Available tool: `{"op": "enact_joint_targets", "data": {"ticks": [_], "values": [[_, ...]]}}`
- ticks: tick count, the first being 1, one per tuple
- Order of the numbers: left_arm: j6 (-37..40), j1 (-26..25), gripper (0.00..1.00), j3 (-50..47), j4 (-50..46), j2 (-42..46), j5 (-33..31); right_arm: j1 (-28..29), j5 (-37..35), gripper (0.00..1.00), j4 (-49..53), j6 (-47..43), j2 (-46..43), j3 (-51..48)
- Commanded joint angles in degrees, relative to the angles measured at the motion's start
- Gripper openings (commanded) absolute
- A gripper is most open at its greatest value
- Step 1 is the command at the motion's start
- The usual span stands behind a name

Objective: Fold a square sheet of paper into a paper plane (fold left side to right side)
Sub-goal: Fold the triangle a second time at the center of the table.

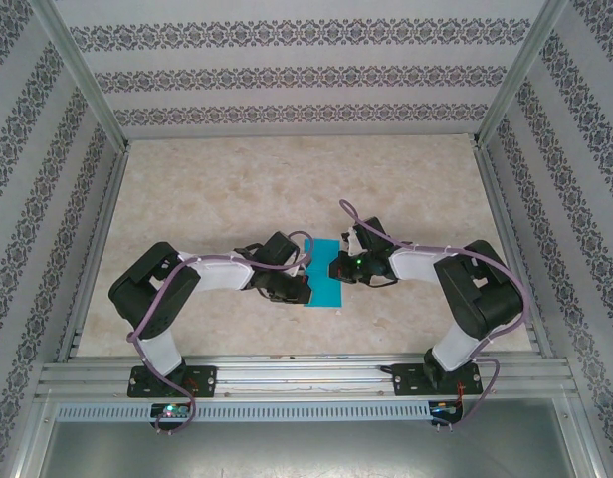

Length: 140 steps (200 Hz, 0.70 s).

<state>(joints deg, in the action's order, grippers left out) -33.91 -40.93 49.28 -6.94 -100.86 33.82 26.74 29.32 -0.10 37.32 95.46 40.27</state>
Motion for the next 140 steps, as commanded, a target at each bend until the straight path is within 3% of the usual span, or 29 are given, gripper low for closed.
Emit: {"op": "enact_joint_targets", "data": {"ticks": [1, 140], "values": [[0.4, -0.6, 0.02, 1.9, -4.0, -0.9, -1.2, -0.5, -2.5, 0.00, 2.9, -0.7, 1.1, 0.3], [2.7, -0.9, 0.00, 10.4, -3.3, -6.5, 2.2, -0.9, -5.1, 0.00, 5.4, -2.3, 2.9, -0.5]]}}
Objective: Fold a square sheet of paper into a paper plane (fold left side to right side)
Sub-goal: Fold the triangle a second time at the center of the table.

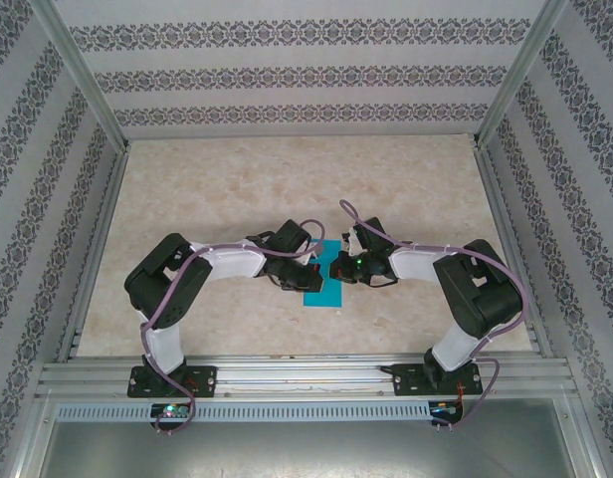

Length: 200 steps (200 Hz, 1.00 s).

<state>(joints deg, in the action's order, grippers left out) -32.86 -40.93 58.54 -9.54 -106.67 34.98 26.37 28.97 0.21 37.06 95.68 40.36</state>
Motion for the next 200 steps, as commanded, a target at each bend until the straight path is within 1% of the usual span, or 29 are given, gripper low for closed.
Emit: {"op": "enact_joint_targets", "data": {"ticks": [1, 69, 138, 200], "values": [[1.7, -1.0, 0.00, 1.1, -0.8, -0.7, 1.1, -0.5, -4.8, 0.00, 5.2, -2.0, 2.7, -0.6], [4.4, -1.1, 0.00, -0.5, -3.8, -0.7, 0.2, -1.0, -6.8, 0.00, 8.3, -3.6, 4.1, 0.6], [7.4, -1.1, 0.01, -1.9, -8.2, -0.2, -3.1, -1.6, -8.7, 0.00, 11.2, -5.5, 5.7, 2.0], [6.2, -1.0, 0.01, -6.2, -6.7, 2.2, -3.5, -2.5, -9.7, 0.00, 12.3, -6.8, 6.3, 2.2]]}}
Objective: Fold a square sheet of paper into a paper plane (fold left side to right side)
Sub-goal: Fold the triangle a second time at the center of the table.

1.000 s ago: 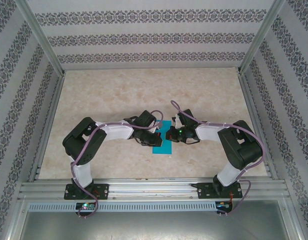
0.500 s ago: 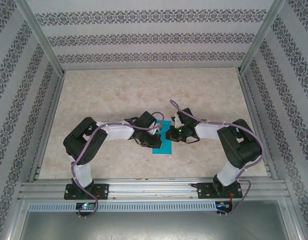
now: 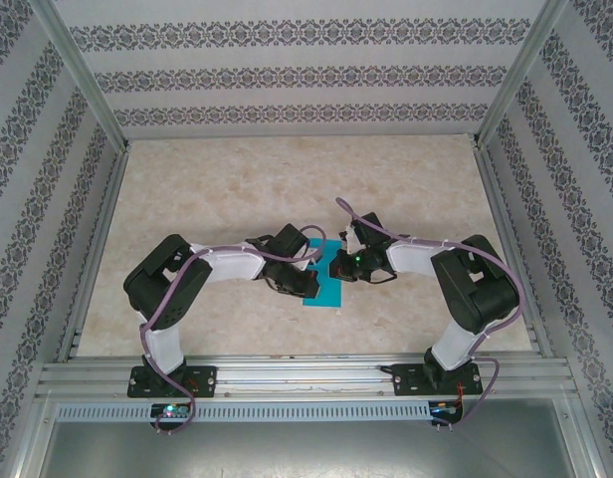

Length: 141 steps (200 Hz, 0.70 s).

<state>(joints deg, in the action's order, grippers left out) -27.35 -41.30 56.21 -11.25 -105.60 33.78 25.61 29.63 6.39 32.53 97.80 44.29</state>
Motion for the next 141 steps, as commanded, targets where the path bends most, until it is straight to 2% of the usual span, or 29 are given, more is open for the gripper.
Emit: {"op": "enact_joint_targets", "data": {"ticks": [1, 125, 141], "values": [[0.6, -0.7, 0.01, -4.0, -5.0, 1.2, -2.3, -1.8, -10.4, 0.00, 6.1, -2.2, 4.2, -1.8], [-1.9, -0.6, 0.01, -12.4, -3.1, 8.0, -4.7, -3.1, -7.7, 0.00, 6.0, -3.6, 3.2, -0.9], [-1.7, -0.5, 0.06, -12.6, -3.2, 9.3, -4.9, -3.0, -5.2, 0.00, 4.6, -3.2, 1.5, -0.7]]}}
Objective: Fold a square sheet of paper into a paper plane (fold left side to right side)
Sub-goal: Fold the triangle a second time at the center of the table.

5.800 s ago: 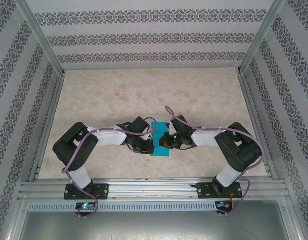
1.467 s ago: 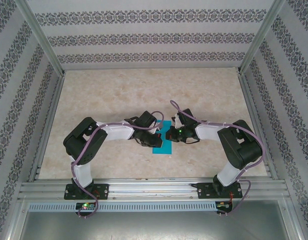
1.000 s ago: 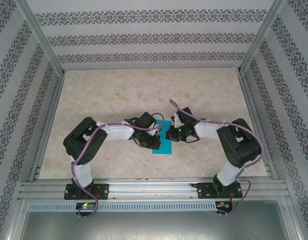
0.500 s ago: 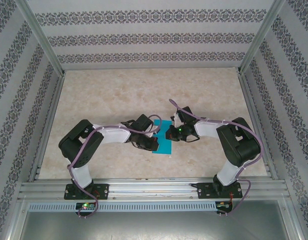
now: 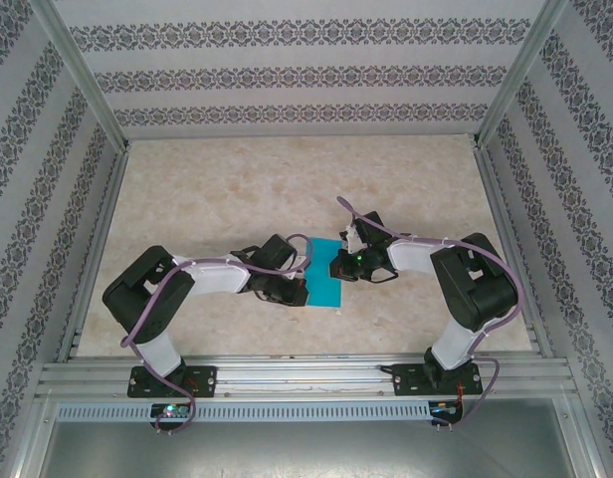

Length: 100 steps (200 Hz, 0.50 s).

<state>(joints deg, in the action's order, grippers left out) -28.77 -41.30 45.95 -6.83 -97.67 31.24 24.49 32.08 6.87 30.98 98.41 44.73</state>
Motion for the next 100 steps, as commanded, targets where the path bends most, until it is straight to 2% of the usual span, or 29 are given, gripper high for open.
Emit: {"op": "enact_joint_targets", "data": {"ticks": [1, 18, 47, 65, 100], "values": [[-0.3, -0.4, 0.07, -2.3, -7.6, 1.4, -2.4, -1.8, -7.2, 0.00, 4.0, -1.7, 0.8, -1.1], [-0.3, 0.1, 0.13, -2.0, -6.9, 3.8, -2.3, -1.8, -3.3, 0.01, 1.3, -0.5, -1.8, -1.0], [-0.5, 2.3, 0.30, -0.8, -4.2, 6.9, -0.6, -2.0, -1.1, 0.24, -0.5, 0.1, -6.9, -0.6], [-0.7, 3.8, 0.35, 0.1, -1.2, 6.9, 1.1, -2.6, -2.8, 0.40, 0.1, -1.0, -10.2, -1.3], [0.7, 5.0, 0.41, 4.8, 1.3, 2.5, 1.5, -4.4, -5.1, 0.61, -2.0, -2.2, -16.0, -5.5]]}}
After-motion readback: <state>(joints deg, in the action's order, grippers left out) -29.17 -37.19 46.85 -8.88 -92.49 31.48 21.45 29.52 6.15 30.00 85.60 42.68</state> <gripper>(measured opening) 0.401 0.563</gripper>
